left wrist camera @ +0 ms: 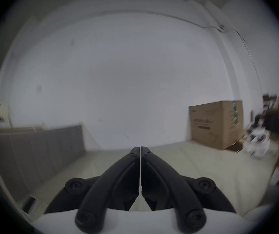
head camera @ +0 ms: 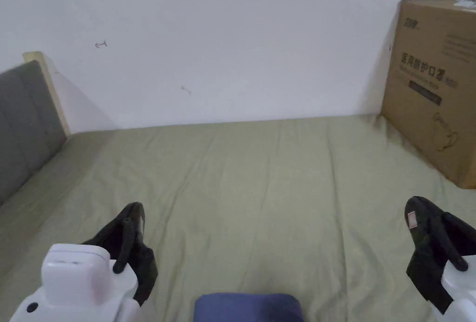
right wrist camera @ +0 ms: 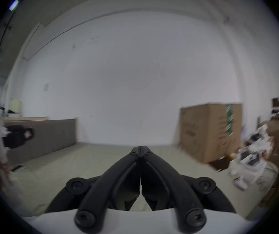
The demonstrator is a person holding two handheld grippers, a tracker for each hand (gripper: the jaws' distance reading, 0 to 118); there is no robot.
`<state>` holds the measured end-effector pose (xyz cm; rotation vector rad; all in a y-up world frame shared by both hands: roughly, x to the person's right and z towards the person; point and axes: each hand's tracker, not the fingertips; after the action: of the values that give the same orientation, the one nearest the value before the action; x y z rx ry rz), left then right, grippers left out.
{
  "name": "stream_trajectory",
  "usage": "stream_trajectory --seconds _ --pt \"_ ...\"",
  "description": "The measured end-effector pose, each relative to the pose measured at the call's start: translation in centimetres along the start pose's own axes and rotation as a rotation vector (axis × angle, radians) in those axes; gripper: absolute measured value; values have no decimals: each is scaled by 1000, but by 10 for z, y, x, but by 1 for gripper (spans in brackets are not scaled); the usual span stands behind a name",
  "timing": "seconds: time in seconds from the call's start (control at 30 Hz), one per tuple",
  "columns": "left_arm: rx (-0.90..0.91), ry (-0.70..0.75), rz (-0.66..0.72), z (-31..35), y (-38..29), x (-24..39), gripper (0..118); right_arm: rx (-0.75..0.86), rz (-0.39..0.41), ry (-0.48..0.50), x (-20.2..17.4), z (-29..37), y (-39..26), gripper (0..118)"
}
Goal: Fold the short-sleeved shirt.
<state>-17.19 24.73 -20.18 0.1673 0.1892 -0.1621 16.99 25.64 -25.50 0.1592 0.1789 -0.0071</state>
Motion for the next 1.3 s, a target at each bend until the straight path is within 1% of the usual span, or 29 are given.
stream_trajectory --seconds 0.03,0.07,0.1,0.13,0.17,0.2,0.23,0.3,0.5,0.53,0.6,0.63,0.67,0.7,0.73,0.77,0.8,0.83,0.87,0.93,1.0,1.03,1.07,1.1,1.13,1.17,1.23,1.27,1.3 --pt "-6 28 -54 2 -9 3 1 24 26 -55 -4 1 -11 0" --pt "-63 65 -80 2 -16 7 1 -19 34 -107 -6 -1 -21 0" --pt "-138 91 -55 1 -24 10 1 -146 4 -119 -5 -5 -24 0" --pt "-172 90 -21 4 -28 10 1 -211 -3 -117 -4 -8 -29 0" --pt "-184 73 52 8 -30 8 1 -223 -13 -101 -2 -5 -33 0" --pt "-182 80 95 13 -32 6 1 -181 -8 -96 0 2 -35 0" --pt "-176 100 100 16 -31 6 1 -167 4 -97 0 6 -35 0" --pt "-169 105 84 18 -30 5 1 -141 59 -86 1 11 -29 0" --pt "-159 94 57 17 -24 4 1 -139 11 -92 1 10 -20 0" --pt "-157 91 63 17 -20 2 1 -145 -9 -65 2 6 -18 0" --pt "-170 73 73 15 -17 -7 1 -207 -26 83 0 -12 -19 0" --pt "-187 62 75 14 -17 -12 1 -280 -35 183 -2 -26 -22 0" --pt "-222 52 71 12 -18 -17 1 -427 -55 320 -4 -48 -29 0" --pt "-270 46 64 9 -22 -22 1 -645 -83 442 -9 -74 -42 0" --pt "-315 49 56 7 -26 -26 1 -832 -92 498 -16 -93 -57 0" --pt "-361 53 52 3 -32 -30 1 -979 -59 520 -26 -109 -80 0" --pt "-415 36 60 -2 -38 -36 1 -1049 -15 532 -35 -122 -103 0" --pt "-451 11 78 -5 -45 -42 2 -1085 18 546 -41 -127 -118 0" --pt "-487 -7 105 -10 -54 -47 2 -1130 42 584 -48 -135 -136 0" --pt "-560 -3 134 -20 -69 -55 2 -1206 82 584 -59 -144 -163 0" --pt "-634 -58 228 -33 -86 -66 2 -1304 73 553 -63 -155 -186 0" --pt "-676 -130 319 -43 -98 -74 2 -1345 40 554 -60 -160 -197 0" --pt "-715 -208 399 -51 -108 -79 2 -1361 29 558 -59 -159 -203 0" --pt "-765 -310 513 -62 -123 -87 3 -1344 22 565 -56 -160 -208 0" --pt "-823 -420 638 -75 -141 -94 6 -1334 21 572 -55 -160 -210 0" --pt "-881 -501 774 -84 -157 -99 15 -1332 20 583 -54 -162 -210 0" --pt "-1015 -632 1077 -104 -203 -105 63 -1335 24 607 -52 -162 -208 0" --pt "-1058 -665 1177 -110 -221 -105 85 -1337 22 614 -51 -163 -208 0" --pt "-1113 -682 1220 -116 -239 -101 105 -1339 16 620 -49 -164 -208 0"
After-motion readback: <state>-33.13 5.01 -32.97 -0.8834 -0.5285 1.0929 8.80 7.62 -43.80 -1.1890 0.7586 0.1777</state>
